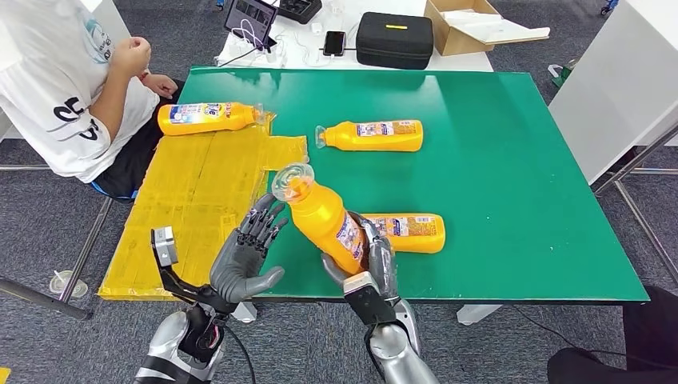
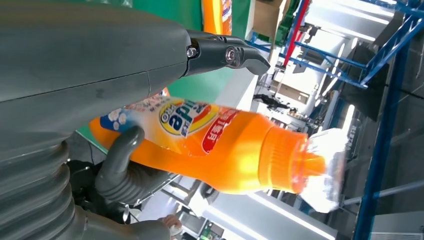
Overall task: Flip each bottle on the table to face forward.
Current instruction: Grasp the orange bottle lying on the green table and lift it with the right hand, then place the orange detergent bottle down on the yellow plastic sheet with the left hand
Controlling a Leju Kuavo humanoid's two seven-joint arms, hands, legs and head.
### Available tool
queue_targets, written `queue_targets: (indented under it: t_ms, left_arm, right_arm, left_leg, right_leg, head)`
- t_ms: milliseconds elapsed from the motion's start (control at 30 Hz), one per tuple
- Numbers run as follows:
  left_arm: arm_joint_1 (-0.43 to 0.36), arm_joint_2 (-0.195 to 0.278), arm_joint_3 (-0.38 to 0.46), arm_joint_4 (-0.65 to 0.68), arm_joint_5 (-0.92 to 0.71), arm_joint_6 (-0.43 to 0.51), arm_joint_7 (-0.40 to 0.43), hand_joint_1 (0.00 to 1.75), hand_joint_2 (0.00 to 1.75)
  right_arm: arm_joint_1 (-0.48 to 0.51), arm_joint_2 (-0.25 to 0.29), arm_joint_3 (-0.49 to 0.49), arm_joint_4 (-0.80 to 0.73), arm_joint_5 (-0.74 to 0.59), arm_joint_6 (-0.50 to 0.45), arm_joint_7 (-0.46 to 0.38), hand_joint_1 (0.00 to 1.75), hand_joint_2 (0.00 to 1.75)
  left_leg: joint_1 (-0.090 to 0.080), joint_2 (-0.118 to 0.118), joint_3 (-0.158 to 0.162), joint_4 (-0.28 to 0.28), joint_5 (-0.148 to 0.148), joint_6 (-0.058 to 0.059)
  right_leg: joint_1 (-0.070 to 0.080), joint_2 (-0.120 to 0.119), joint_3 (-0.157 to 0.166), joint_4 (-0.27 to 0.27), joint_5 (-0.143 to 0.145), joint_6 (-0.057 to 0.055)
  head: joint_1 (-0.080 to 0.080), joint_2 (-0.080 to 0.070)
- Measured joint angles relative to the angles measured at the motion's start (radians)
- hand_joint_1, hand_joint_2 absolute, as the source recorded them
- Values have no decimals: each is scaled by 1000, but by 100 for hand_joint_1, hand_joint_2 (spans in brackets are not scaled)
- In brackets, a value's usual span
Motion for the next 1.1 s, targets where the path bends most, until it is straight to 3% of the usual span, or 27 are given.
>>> queue_targets:
  t_ms: [633,1100]
  left_arm:
    - [-59,1,-20,105,56,-6,37,0,175]
    - [-54,7,5,134,85,-13,49,0,175]
  right_arm:
    - [-80,50,152,180,89,-11,24,175,175]
    - [-112,54,185,316,75,16,36,175,175]
  left_leg:
    - [0,0,0,0,0,0]
    - [0,1,0,0,0,0]
  right_leg:
    - [0,0,-1,0,0,0]
    - [0,0,-1,0,0,0]
  head:
    - [0,0]
    - [0,0]
